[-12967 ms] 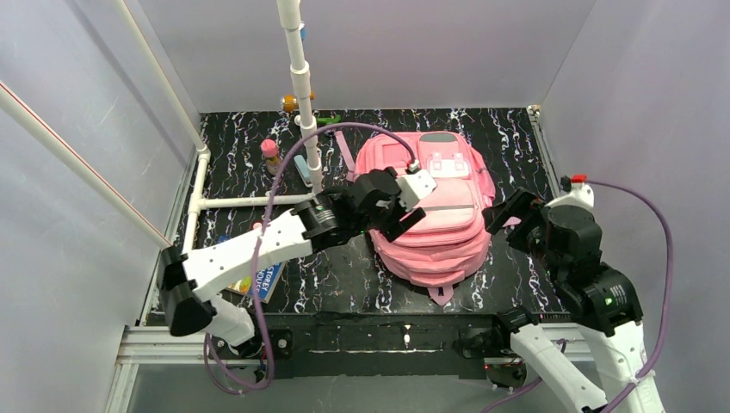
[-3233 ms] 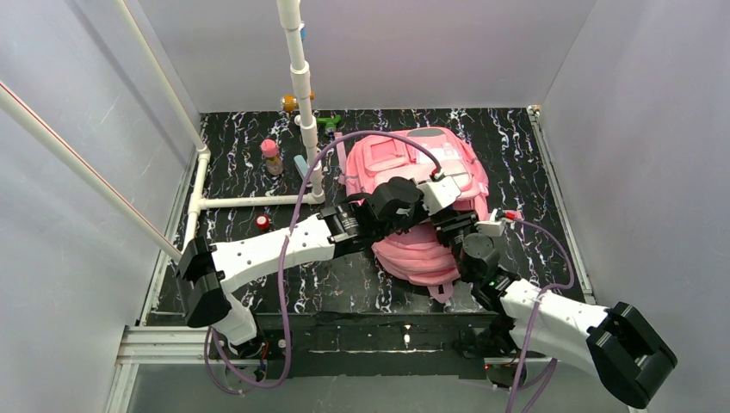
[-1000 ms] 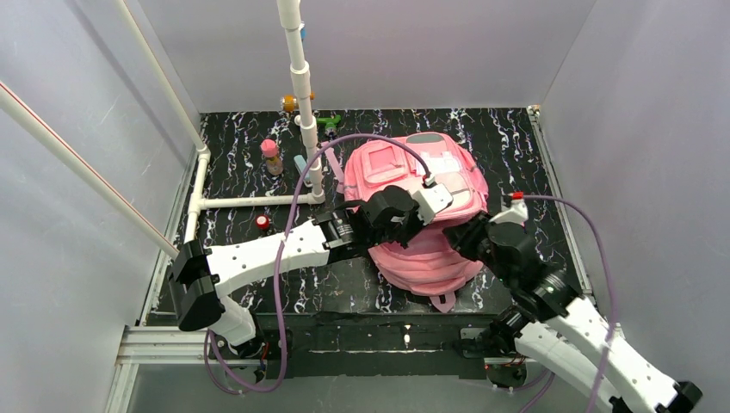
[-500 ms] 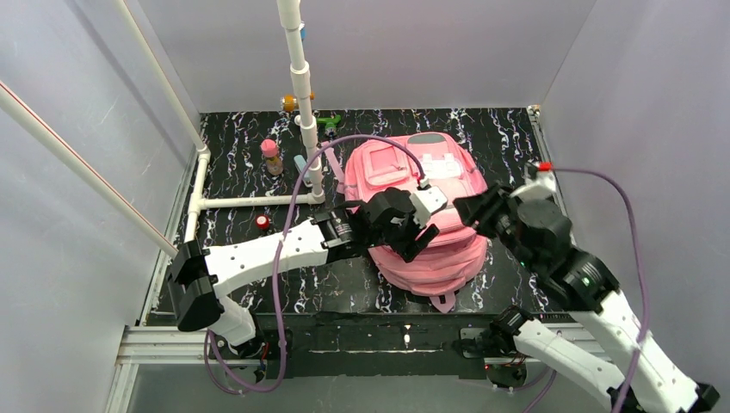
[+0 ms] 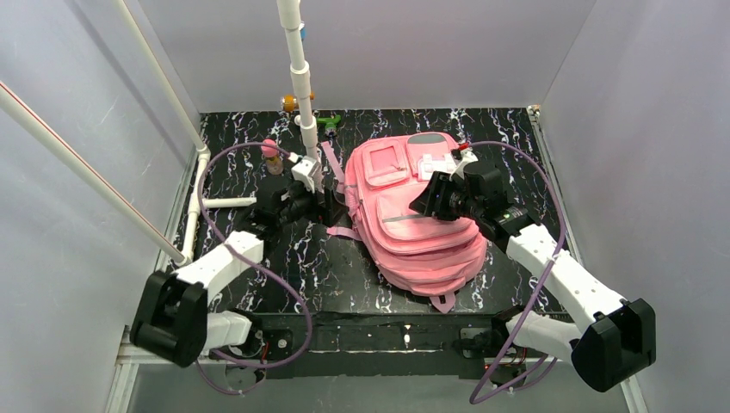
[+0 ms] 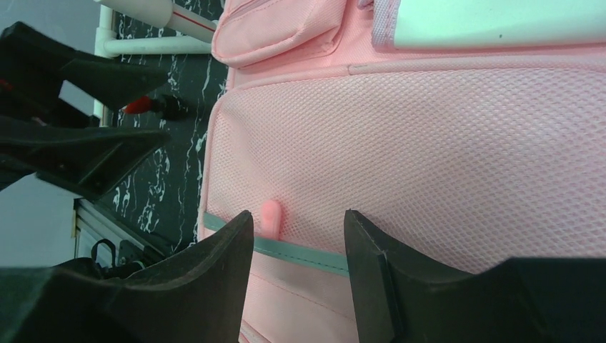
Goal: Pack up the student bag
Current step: Zip the student bag at the center of the board.
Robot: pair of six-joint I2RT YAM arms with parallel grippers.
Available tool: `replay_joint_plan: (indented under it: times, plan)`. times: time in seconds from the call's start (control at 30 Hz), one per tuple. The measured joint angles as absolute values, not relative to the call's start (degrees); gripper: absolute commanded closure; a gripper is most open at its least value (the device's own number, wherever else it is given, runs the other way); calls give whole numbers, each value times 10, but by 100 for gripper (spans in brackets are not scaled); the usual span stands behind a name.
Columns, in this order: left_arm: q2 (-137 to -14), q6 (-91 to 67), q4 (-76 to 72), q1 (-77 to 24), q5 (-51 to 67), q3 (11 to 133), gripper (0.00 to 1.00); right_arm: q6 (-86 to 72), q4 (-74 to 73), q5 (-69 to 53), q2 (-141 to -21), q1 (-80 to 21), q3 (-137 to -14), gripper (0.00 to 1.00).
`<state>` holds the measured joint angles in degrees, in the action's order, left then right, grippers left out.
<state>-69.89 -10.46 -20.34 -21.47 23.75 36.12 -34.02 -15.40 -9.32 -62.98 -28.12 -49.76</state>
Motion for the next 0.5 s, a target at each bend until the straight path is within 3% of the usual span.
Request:
replay_joint_plan:
  times: [0.23, 0.5]
  plan:
    - [-814, -47, -288, -219, 300, 363, 35, -338, -143, -110, -615, -276, -482, 43]
    - [-893, -10, -423, -238, 296, 363, 31, -326, -139, -121, -615, -273, -482, 43]
